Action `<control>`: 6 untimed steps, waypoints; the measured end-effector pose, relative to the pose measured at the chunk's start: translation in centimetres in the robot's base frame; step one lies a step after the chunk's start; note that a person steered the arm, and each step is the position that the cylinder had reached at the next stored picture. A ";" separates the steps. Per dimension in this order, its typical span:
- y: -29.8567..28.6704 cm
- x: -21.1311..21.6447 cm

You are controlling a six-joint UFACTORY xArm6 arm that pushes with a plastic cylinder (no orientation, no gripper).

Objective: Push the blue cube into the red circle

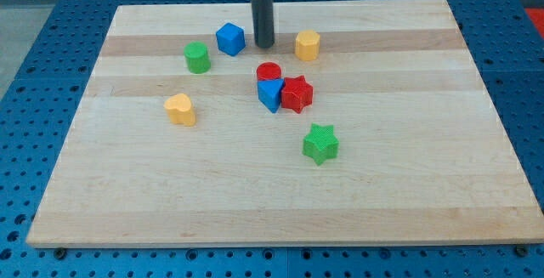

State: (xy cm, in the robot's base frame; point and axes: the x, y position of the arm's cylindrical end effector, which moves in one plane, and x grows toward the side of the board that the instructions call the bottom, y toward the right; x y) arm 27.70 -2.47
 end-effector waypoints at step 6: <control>-4.3 4.2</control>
